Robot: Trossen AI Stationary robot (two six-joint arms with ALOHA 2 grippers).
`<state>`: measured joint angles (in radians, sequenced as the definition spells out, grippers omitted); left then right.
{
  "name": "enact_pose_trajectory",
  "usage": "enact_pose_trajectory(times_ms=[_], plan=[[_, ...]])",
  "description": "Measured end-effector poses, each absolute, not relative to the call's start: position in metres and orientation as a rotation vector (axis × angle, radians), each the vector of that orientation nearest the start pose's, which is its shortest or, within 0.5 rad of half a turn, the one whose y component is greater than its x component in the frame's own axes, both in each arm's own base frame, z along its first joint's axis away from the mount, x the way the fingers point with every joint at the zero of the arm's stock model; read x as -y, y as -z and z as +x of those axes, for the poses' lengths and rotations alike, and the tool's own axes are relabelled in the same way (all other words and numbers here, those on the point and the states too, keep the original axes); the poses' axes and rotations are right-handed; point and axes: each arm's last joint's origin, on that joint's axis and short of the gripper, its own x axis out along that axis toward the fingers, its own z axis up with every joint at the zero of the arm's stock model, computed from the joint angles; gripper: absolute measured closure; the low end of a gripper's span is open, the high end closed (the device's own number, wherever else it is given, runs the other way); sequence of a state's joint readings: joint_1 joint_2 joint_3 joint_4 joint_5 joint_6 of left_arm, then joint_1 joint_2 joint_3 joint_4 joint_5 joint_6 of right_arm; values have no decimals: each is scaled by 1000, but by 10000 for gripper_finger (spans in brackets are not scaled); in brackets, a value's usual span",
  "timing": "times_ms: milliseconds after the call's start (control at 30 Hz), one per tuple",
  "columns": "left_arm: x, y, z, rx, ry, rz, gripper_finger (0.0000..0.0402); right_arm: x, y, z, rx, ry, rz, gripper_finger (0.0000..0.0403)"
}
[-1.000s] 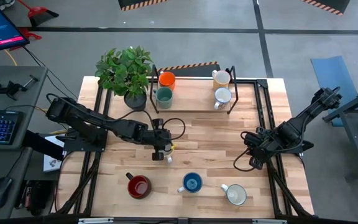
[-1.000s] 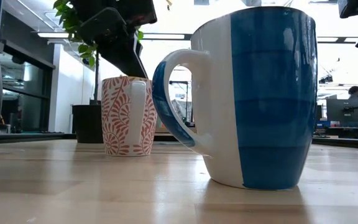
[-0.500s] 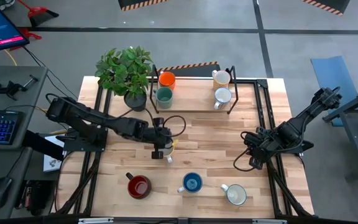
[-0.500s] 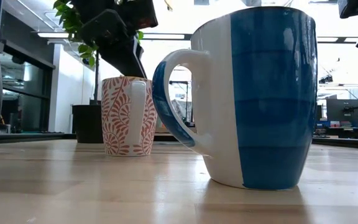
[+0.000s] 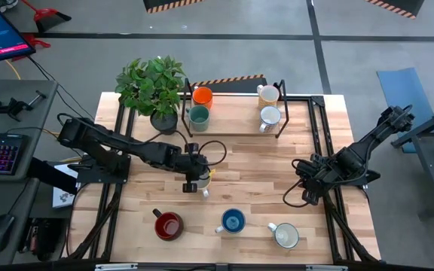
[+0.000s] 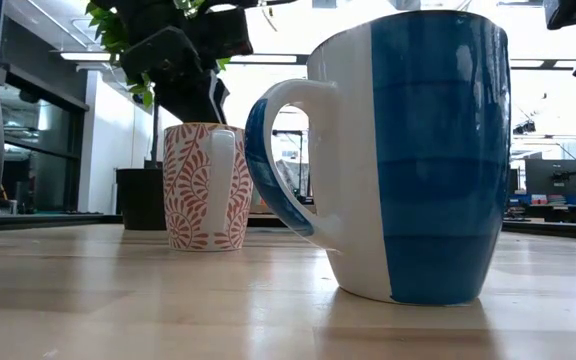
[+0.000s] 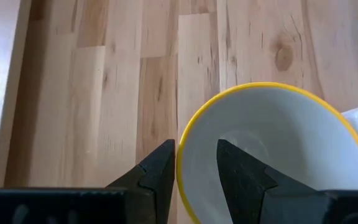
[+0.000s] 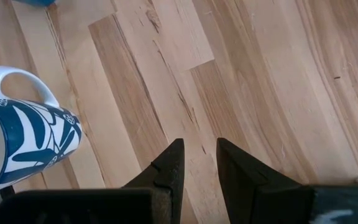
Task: Place coffee mugs
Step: Put the patterned orange mug on the shelf
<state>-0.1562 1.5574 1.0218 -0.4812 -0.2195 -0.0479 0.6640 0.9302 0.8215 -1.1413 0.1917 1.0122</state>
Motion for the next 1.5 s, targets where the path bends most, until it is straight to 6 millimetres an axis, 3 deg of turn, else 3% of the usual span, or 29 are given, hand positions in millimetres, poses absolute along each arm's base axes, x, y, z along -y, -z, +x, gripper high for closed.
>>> enact_pose_trajectory(times_ms=[267,700,1167,1267,1500], plan=[[42,-211,307,-991,-87,133,291,-84,-257,116,-1193,197,364,330],[44,-179,317,-1097,-95,115,291,-83,-257,116,-1192,198,364,330],[45,-187,322,-1013,-68,116,292,-84,-257,116,-1192,198,364,330],[45,-187,322,-1015,-40,123,308,-83,-257,116,-1192,198,364,330],[46,-190,324,-991,-27,117,386,-83,-257,116,-1175,208,345,330]])
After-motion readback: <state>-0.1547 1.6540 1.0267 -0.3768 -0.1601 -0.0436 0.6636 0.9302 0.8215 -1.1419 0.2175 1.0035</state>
